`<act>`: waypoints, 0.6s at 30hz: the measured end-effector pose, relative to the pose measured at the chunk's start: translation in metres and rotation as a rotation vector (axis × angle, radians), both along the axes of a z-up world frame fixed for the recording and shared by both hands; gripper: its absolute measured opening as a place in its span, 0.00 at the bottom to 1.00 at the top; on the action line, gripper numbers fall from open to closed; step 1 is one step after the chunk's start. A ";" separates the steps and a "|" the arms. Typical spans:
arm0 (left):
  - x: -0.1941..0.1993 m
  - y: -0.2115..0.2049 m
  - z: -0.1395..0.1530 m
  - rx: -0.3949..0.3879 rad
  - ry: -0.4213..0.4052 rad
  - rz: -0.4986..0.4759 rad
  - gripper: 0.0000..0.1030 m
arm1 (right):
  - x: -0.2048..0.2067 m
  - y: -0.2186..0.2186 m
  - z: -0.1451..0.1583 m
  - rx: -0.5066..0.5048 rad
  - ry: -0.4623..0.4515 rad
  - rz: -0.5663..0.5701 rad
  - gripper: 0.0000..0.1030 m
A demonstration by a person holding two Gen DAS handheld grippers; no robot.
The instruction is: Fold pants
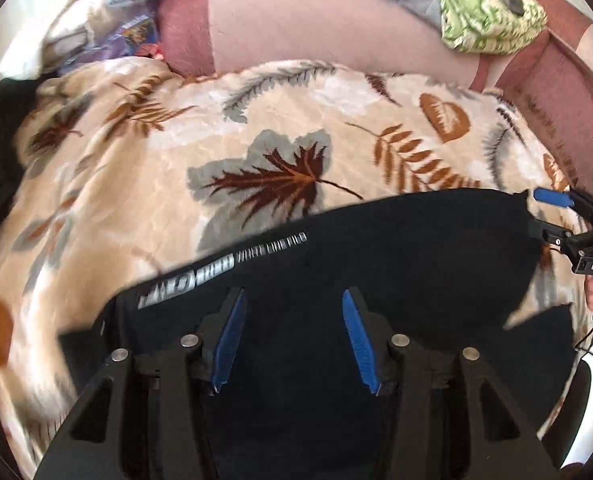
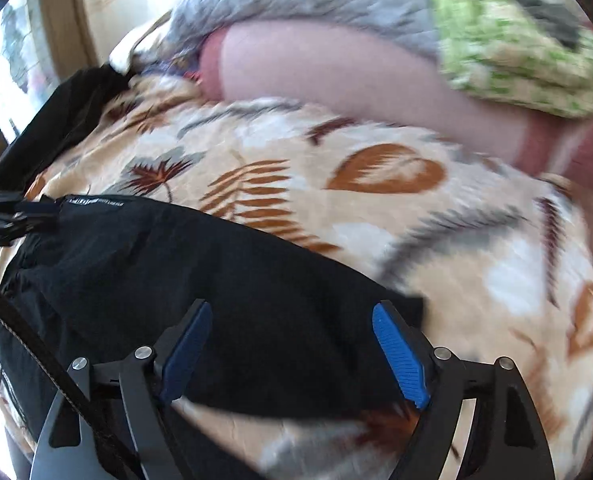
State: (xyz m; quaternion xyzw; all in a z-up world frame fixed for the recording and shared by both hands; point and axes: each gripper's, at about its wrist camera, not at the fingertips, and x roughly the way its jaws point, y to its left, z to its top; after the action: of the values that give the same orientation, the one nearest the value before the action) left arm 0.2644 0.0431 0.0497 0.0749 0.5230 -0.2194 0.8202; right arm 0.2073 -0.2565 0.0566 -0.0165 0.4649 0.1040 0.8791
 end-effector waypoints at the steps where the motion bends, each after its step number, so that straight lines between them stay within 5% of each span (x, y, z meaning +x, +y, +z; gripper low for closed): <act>1: 0.011 -0.001 -0.007 -0.008 0.022 -0.010 0.49 | 0.015 0.005 -0.006 -0.005 0.016 0.017 0.83; 6: 0.043 0.000 -0.021 -0.043 0.045 -0.024 0.51 | 0.059 0.012 -0.026 -0.016 0.053 0.053 0.83; 10: 0.059 -0.008 -0.029 -0.084 0.086 -0.079 0.66 | 0.087 0.011 -0.044 0.001 0.103 0.076 0.83; 15: 0.061 -0.040 -0.048 0.028 0.093 -0.189 0.82 | 0.102 0.015 -0.064 0.021 0.155 0.106 0.86; 17: 0.054 -0.052 -0.050 0.112 0.058 -0.216 0.81 | 0.100 0.022 -0.065 -0.007 0.133 0.116 0.86; 18: 0.051 -0.055 -0.048 0.112 0.052 -0.225 0.65 | 0.098 0.024 -0.065 -0.013 0.129 0.122 0.83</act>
State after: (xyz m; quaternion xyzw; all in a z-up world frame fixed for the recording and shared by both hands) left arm 0.3158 -0.0116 0.0019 0.1732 0.5437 -0.2823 0.7711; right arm 0.3053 -0.2327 -0.0083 -0.0436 0.5195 0.1552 0.8391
